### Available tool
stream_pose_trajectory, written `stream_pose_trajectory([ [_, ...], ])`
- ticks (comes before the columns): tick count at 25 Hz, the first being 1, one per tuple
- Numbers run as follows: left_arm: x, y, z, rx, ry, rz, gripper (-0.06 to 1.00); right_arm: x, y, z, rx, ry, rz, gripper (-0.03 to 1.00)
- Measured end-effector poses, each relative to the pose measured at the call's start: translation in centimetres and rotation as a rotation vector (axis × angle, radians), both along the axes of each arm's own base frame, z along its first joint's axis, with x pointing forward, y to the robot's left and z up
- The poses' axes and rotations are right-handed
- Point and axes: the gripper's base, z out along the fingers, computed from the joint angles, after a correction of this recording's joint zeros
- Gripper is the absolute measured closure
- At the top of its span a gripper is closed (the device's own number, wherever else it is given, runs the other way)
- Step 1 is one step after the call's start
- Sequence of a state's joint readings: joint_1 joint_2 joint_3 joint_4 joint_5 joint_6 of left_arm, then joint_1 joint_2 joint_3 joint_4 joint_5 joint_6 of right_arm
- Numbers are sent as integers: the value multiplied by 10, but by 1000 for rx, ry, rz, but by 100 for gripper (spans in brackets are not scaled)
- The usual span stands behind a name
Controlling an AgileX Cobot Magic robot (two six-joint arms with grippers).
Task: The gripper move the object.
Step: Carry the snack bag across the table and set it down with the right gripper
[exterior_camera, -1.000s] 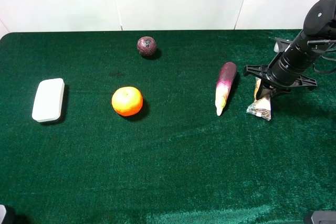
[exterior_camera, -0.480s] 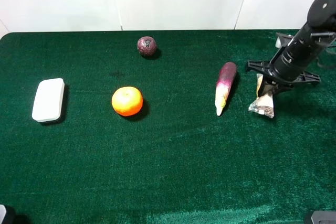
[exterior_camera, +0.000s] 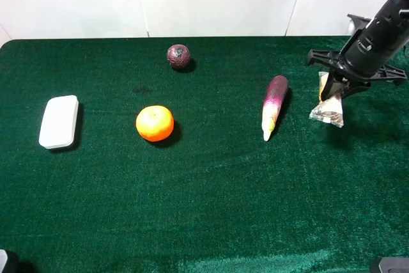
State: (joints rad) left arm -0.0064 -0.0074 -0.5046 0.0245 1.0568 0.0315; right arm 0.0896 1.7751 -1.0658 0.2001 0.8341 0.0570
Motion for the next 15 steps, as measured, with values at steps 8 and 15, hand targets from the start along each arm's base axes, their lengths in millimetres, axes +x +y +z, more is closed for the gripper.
stream_pose_trajectory([
  [8,0,0,0,0,0,0,4,-1,11,33,-4,1,48,86],
  [15,0,0,0,0,0,0,4,7,45,62,-22,-49,119,86],
])
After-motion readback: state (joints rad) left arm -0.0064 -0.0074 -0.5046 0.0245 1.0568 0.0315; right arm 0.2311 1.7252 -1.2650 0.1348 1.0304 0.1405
